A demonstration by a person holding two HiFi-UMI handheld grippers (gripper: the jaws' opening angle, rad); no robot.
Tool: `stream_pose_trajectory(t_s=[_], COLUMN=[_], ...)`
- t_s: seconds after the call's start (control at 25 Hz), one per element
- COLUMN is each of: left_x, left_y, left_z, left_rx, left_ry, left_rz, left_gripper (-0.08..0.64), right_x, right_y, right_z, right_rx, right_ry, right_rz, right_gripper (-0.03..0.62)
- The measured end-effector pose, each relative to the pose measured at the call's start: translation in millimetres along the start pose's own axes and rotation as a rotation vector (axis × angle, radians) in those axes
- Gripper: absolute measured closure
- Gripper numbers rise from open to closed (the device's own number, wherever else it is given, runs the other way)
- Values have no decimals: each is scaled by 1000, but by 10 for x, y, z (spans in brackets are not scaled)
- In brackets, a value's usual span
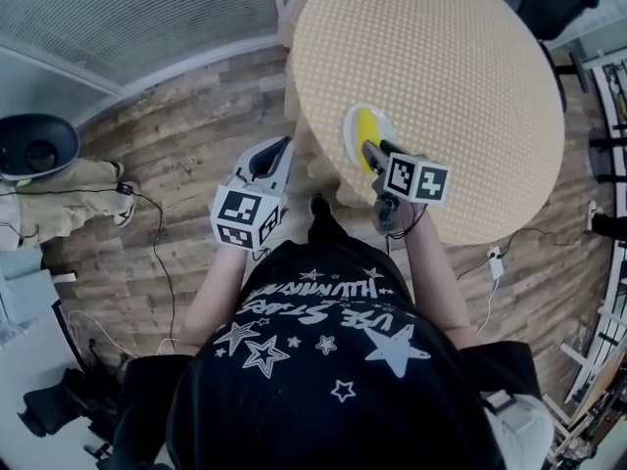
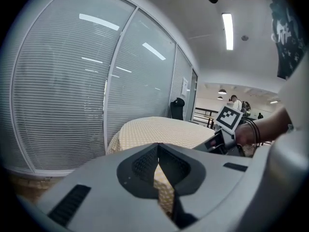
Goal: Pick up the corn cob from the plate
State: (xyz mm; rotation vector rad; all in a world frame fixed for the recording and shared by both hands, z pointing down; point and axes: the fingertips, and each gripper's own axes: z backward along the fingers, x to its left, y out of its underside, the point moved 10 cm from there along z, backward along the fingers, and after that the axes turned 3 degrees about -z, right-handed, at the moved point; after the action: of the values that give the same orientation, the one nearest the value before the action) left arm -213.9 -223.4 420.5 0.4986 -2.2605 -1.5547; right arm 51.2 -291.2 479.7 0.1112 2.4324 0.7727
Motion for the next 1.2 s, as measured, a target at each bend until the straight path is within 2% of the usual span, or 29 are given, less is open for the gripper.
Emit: stream_pose_trajectory(t_s=[0.16, 0.4, 0.56, 0.72, 0.96, 1.2], left_x=[60, 147, 187, 210, 231, 242], left_y=[-7, -17, -2, 9, -3, 36], left_z=[-48, -84, -111, -127, -104, -2], left_rx=[4, 1, 6, 11, 13, 11], left_ry=[-15, -48, -58, -61, -68, -84], left_rz=[6, 23, 35, 43, 41, 40], left_gripper=[552, 552, 552, 552, 552, 552], right_x=[-51, -92, -102, -92, -77, -30], right_y=[-55, -117, -154, -174, -169, -161], right_z=[-176, -390, -559, -673, -765, -817], right_rx=[55, 145, 203, 239, 268, 294], right_ry=[17, 94, 116, 188, 230, 269], right_rz=[26, 83, 129, 224, 237, 391], right_gripper=[383, 325, 316, 316, 318, 328])
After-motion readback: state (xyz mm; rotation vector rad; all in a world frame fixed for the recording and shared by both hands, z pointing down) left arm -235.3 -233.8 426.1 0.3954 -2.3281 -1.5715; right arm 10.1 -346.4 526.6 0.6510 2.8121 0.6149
